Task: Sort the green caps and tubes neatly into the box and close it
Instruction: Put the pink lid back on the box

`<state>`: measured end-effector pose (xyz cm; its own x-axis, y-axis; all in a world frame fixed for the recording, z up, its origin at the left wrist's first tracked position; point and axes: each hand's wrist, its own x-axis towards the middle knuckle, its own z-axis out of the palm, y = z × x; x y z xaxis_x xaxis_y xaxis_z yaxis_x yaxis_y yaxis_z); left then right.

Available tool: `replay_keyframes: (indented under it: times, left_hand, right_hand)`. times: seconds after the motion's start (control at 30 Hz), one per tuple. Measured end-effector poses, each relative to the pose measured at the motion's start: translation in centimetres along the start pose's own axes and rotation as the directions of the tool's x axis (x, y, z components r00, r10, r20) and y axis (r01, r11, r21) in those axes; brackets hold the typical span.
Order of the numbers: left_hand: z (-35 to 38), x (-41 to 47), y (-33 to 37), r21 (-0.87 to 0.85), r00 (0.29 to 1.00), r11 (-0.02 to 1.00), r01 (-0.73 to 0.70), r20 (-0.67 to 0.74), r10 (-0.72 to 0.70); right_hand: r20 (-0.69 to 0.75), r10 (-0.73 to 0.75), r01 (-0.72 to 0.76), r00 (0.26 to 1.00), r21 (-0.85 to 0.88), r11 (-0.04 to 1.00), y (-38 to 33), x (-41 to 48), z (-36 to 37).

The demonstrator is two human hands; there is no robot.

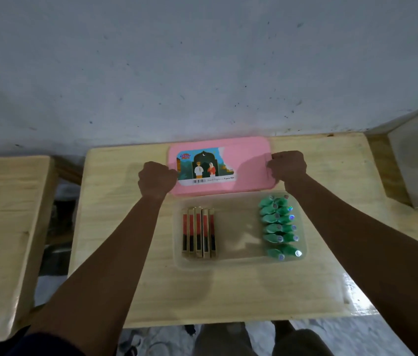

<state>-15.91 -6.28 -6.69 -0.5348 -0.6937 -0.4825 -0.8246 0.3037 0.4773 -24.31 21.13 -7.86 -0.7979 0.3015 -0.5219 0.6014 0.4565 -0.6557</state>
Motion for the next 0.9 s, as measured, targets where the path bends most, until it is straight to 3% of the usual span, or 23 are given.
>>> replay_keyframes:
  times: [0.2, 0.33, 0.47, 0.53, 0.77, 0.9]
  left_hand:
    - [-1.1, -2.6, -0.6, -0.345, 0.999, 0.938, -0.044, -0.028, 0.036]
    - [-2.4, -6.3, -0.9, -0.754, 1.0, 0.657, -0.01, -0.027, -0.015]
    - [-3.7, -10.0, -2.2, -0.922, 1.0, 0.387, 0.018, 0.016, -0.009]
    - [-4.3, -11.9, -2.8, -0.946, 0.998, 0.324, 0.03, 0.044, 0.035]
    - [-5.9, -17.9, -3.3, -0.882, 0.986, 0.446, -0.154, -0.107, 0.129]
    - [-6.8, -19.9, -3.8, -0.809, 0.958, 0.514, -0.284, -0.216, 0.188]
  right_hand:
    - [0.008, -0.143, 0.14, 0.99, 0.16, 0.977, -1.2, -1.6, -1.9]
    - [0.003, -0.352, 0.336, 0.936, 0.283, 0.898, -1.0, -2.9, -3.8]
    - [0.001, -0.509, 0.472, 0.86, 0.376, 0.797, -0.5, -6.6, -6.6]
    - [-0.008, -0.552, 0.513, 0.834, 0.38, 0.77, 0.6, -7.8, -7.8]
    - [0.03, -0.605, 0.515, 0.795, 0.493, 0.701, 2.0, -12.6, -12.4]
    - [0.0, -0.619, 0.552, 0.785, 0.452, 0.701, 2.6, -13.9, -13.8]
